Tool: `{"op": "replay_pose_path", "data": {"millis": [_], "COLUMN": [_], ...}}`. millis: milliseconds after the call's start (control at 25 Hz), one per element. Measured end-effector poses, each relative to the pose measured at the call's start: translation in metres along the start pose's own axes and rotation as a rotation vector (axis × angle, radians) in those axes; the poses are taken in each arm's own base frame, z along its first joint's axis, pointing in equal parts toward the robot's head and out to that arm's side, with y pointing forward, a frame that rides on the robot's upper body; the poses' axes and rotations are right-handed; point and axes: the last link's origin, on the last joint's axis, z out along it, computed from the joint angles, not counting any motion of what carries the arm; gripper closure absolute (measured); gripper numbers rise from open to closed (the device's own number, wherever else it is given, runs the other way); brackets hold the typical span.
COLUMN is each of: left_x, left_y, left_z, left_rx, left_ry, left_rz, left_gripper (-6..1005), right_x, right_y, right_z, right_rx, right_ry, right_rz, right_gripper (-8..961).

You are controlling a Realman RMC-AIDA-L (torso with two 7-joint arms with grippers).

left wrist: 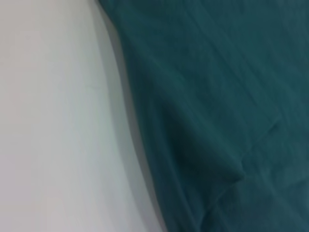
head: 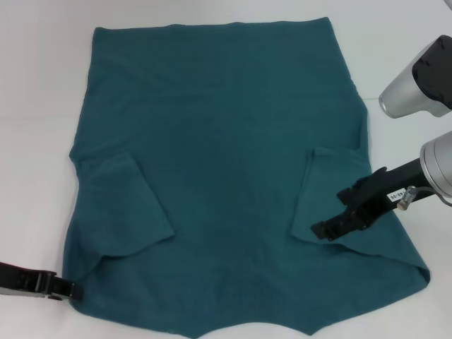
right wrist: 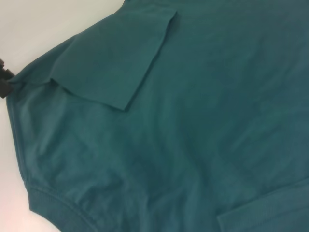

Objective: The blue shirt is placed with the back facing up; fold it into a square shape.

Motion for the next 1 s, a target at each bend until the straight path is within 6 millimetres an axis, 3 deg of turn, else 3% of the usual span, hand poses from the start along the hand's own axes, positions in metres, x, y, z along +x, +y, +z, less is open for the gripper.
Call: {"op": "replay_pose_path", "data": {"millis": [560, 760, 1000], "left_x": [0.0027, 0.0047, 0.0089], "left_y": [0.0047, 0.0053, 0.0073], "left_z": [0.0032, 0.0034, -0.0023], "left_rx": [0.004, 0.007, 0.005], "left_ry": [-0.011, -0.006, 0.004], "left_rz": [0.003, 0.006, 0.016], "left_gripper": [910, 980, 977], "right_x": [-0.0004, -0.0004, 0.0007], "right_y": [0.0004, 0.0005, 0.0002], "right_z": [0.0003, 0.0005, 0.0008], "right_rx": [-0.001, -0.001, 0.0], "right_ry": [-0.002, -0.003, -0.007], "right_rz": [-0.002, -0.001, 0.004], "right_gripper": [12, 11, 12]}}
